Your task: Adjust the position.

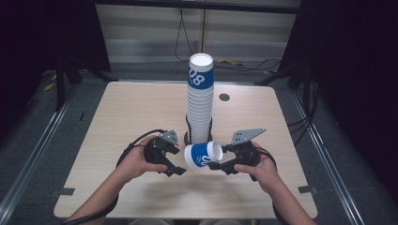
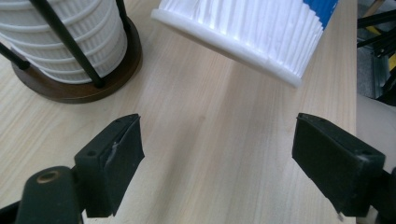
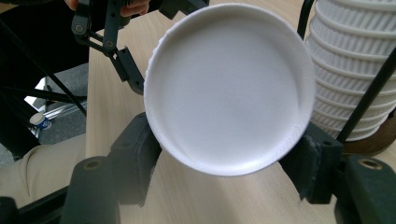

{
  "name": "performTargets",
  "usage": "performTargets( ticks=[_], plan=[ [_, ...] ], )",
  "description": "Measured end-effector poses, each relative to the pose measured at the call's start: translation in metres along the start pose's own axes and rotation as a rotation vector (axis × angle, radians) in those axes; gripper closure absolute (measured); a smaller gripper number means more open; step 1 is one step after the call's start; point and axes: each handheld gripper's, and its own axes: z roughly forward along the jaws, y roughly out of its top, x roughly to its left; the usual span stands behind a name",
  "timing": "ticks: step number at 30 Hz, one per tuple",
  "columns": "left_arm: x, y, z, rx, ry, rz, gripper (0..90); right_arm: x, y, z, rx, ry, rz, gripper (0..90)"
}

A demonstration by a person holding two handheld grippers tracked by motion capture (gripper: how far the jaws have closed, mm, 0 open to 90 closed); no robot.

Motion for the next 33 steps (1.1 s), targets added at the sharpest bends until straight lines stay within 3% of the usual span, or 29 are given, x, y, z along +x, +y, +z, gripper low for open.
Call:
performTargets(
  ticks=[9, 33],
  plan=[
    [-0.0005, -0.0019, 0.0034, -0.039, 0.007, -0.023, 16.3, -0.0003, 0.0003, 0.0001, -0.002, 0.0, 0.009, 32.6],
    [-0.0009, -0.0026, 0.0109, -0.059, 0.028, -0.009, 16.0, 0.0019, 0.0025, 0.0055, -0.004, 0.012, 0.008, 32.5]
  ],
)
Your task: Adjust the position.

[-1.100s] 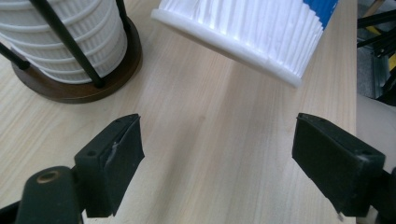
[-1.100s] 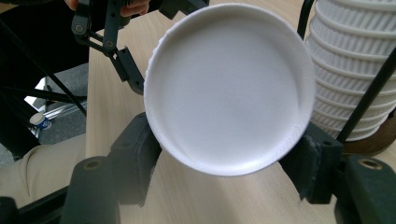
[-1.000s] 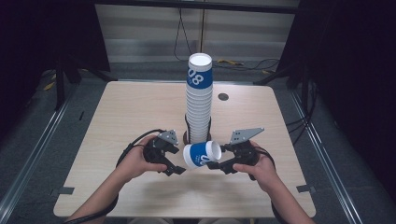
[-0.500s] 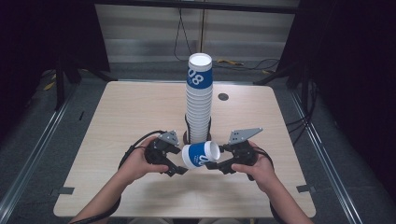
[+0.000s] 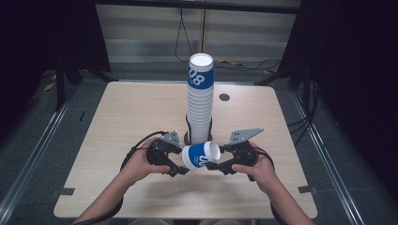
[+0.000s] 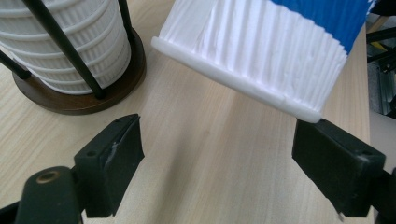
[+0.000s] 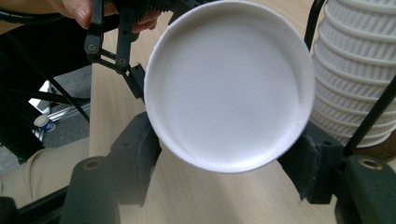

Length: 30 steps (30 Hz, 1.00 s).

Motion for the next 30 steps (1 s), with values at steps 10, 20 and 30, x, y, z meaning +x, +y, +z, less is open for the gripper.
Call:
performTargets(
  ticks=[10, 20, 30],
  plan=[
    [-0.001, 0.001, -0.002, 0.0, 0.002, 0.037, 16.8, 0.0, 0.001, 0.0, -0.006, 0.007, 0.006, 32.5],
    [-0.002, 0.003, -0.003, -0.014, -0.005, 0.052, 15.5, 0.001, 0.002, 0.009, 0.007, 0.012, 0.001, 32.5],
    [-0.001, 0.003, -0.006, -0.048, 0.003, 0.037, 15.8, 0.0, 0.002, 0.008, -0.01, 0.006, 0.015, 32.5]
  ],
)
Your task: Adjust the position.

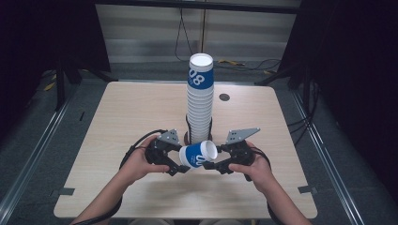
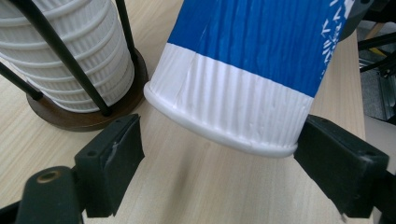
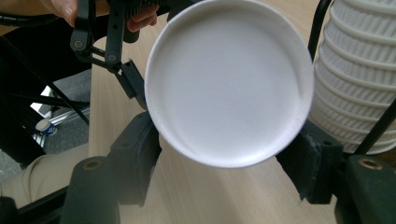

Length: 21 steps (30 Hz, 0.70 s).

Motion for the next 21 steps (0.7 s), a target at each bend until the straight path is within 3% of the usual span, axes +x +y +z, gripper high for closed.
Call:
performTargets(
  ticks=[18, 21],
  plan=[
    [-0.0015, 0.0027, 0.0022, -0.01, -0.002, 0.019, 15.6, -0.0009, -0.0015, -0.0034, -0.008, 0.001, -0.002, 32.6],
    [-0.0023, 0.0034, 0.0034, -0.018, -0.003, 0.006, 15.6, -0.0012, -0.0024, -0.0027, -0.013, 0.006, 0.002, 32.7]
  ],
)
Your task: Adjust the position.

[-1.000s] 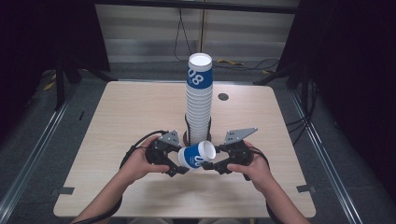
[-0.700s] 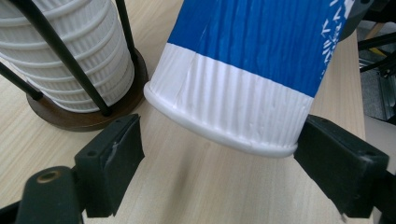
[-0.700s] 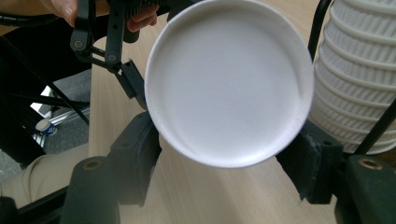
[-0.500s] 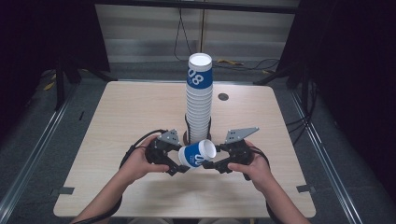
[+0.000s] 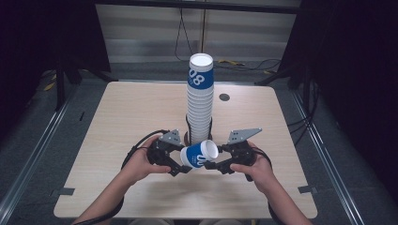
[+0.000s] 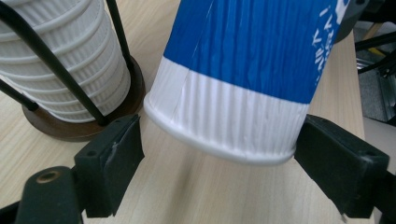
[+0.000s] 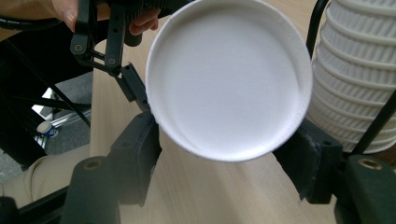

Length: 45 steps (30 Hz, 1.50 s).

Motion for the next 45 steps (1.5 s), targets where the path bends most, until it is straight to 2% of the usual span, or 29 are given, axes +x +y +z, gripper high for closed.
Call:
performTargets(
  ticks=[3, 5, 12, 16, 20, 22, 23, 24, 34, 39, 45],
  plan=[
    [0.0, 0.002, 0.0, -0.016, -0.007, 0.02, 15.5, 0.0, 0.0, 0.0, 0.003, -0.001, -0.003, 32.7],
    [0.0, 0.003, 0.001, -0.031, -0.007, 0.019, 15.5, 0.0, 0.0, 0.0, 0.003, -0.001, -0.006, 32.7],
    [0.0, 0.005, 0.0, -0.033, -0.021, 0.03, 18.8, 0.0, 0.001, 0.0, 0.003, 0.001, -0.008, 32.9],
    [-0.001, 0.007, -0.004, -0.014, -0.017, 0.036, 21.5, 0.0, 0.0, 0.0, -0.005, 0.008, -0.004, 33.1],
    [-0.001, 0.008, -0.007, -0.024, -0.022, 0.037, 23.6, 0.0, 0.0, 0.0, -0.005, 0.011, -0.004, 34.0],
    [0.0, 0.009, -0.01, -0.027, -0.024, 0.051, 24.3, -0.001, -0.001, 0.0, 0.001, 0.01, -0.002, 34.3],
    [-0.001, 0.009, -0.011, -0.028, -0.024, 0.038, 24.5, -0.001, -0.002, 0.0, -0.004, 0.014, 0.0, 34.4],
    [-0.001, 0.01, -0.012, -0.01, -0.022, 0.058, 24.8, -0.001, -0.002, 0.001, -0.009, 0.015, -0.002, 34.5],
    [-0.002, 0.011, -0.014, 0.032, -0.037, 0.068, 26.3, 0.001, -0.002, 0.004, 0.02, 0.027, -0.018, 34.6],
    [-0.004, 0.012, -0.014, 0.046, -0.043, 0.07, 26.9, 0.002, -0.001, 0.007, 0.051, 0.019, -0.034, 27.1],
    [-0.005, 0.012, -0.012, 0.062, -0.045, 0.071, 27.8, 0.004, -0.001, 0.01, 0.075, 0.01, -0.054, 23.0]
  ],
)
